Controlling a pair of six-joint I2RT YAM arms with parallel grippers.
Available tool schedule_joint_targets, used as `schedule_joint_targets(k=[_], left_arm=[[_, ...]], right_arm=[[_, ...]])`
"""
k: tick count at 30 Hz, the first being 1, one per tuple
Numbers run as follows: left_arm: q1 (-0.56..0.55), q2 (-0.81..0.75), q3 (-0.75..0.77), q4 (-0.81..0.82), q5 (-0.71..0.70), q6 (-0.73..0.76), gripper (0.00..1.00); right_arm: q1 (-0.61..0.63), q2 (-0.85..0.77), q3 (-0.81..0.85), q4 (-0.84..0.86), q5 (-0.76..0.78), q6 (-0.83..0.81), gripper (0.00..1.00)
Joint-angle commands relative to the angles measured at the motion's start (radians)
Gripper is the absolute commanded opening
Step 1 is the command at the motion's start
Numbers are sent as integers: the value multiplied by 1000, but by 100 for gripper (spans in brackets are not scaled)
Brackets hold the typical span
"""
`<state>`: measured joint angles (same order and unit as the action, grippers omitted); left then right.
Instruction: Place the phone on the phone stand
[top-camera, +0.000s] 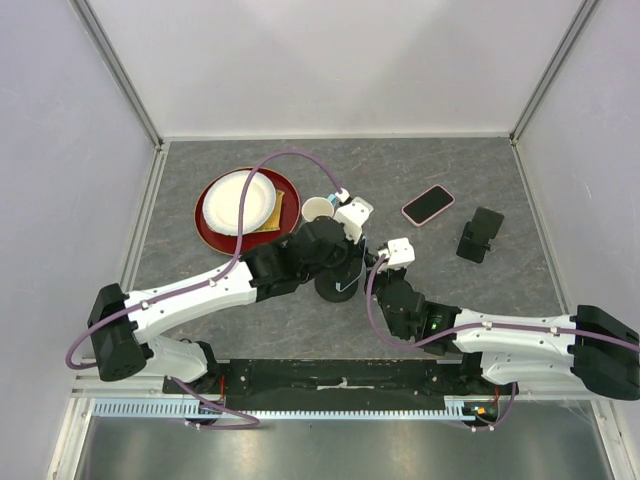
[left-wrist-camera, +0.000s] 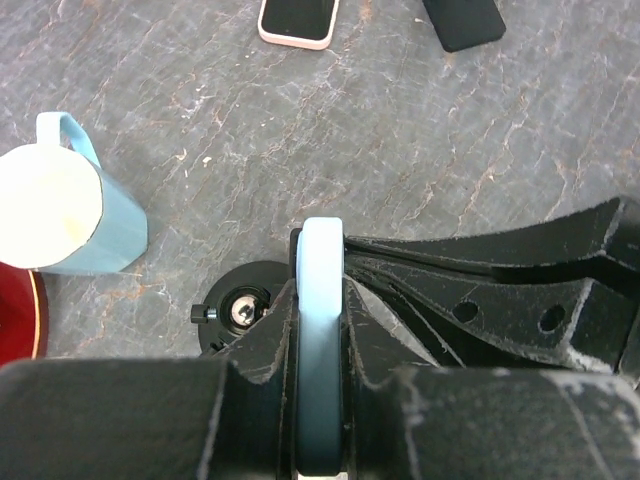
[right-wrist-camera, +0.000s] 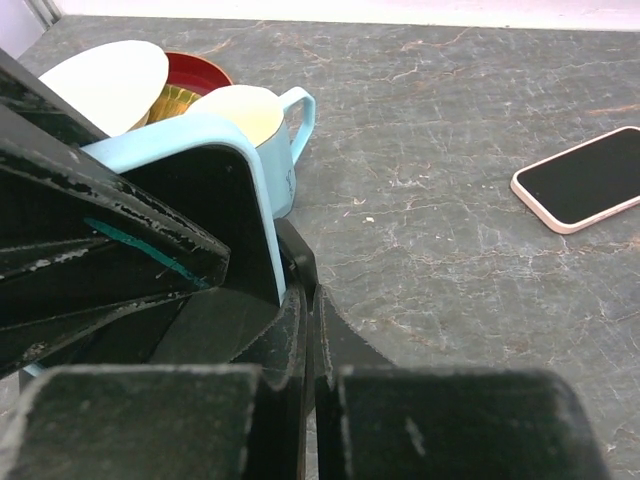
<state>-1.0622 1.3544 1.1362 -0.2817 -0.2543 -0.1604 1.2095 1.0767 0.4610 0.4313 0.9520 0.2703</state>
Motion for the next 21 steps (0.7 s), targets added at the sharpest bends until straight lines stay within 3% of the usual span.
schedule_joint_targets(k=[1,8,14,18,21], left_arm=[[56,75,-23,-175,-439,-91,2],[50,109,-10,-215,-451,-133,2],[50,75,-50,-217,-370,-171,2],[50,46,-96,-209,-298,-191,2],[50,-1,-131,-182,-214,-188,2]], right_arm=[[21,5,14,-29,134,-6,0],[68,-11,39,-40,45,-23,0],[84,-132,7,-72,-165,29,1],[75,-265,-74,-146,-127,61,12],[21,-357,-94,-207,-231,44,20]])
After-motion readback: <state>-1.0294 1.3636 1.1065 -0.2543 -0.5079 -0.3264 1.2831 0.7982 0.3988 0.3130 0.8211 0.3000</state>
